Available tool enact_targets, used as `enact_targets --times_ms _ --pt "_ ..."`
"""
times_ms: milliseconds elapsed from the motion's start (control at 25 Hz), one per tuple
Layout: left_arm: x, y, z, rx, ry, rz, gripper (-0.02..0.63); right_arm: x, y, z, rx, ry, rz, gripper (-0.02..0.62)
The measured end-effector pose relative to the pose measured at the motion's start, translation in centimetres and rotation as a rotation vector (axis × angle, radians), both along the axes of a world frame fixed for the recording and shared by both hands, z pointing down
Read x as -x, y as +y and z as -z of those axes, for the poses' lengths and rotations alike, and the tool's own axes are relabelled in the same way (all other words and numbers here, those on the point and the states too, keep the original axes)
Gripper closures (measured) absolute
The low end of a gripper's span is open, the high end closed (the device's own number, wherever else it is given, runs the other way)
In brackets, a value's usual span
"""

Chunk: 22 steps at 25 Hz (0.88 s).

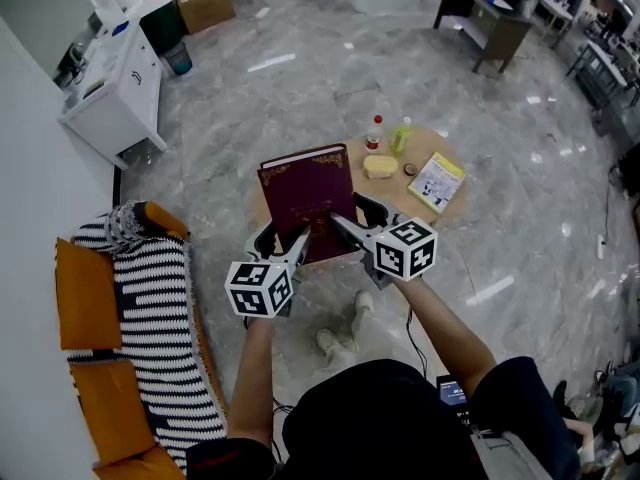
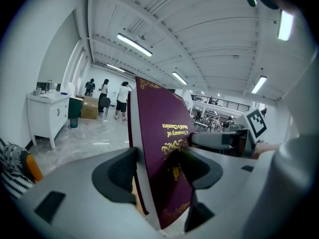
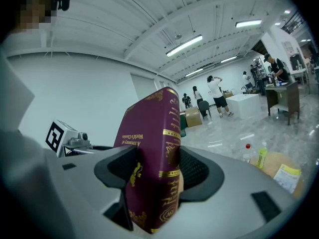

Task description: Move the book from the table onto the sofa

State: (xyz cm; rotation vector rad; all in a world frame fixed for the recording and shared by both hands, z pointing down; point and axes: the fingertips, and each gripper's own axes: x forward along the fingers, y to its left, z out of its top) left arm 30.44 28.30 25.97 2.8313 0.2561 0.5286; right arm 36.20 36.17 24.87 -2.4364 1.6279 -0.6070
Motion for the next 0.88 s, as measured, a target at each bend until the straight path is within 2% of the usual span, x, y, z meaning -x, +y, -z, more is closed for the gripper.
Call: enact_targets --times_ms 240,480,720,880 --pt "2.5 -2.9 2.3 -0.025 0.041 0.051 0.316 2.2 -3.1 2.4 -0.031 0.046 0.051 0.319" --pt "3.3 -5.3 4.1 -0.048 0.06 0.117 0.316 2.5 -6.0 4.2 -0.053 0.067 0.118 0.319" --pt "3.7 -8.4 5.5 -0.063 0.078 0.212 0.316 2.2 -9.6 5.6 -0.071 0.077 0.204 0.319" --pt "3.8 -11.0 6.5 -0.086 0.085 0.308 0.316 1.8 -13.0 6.4 -0.09 0.082 0.299 0.319"
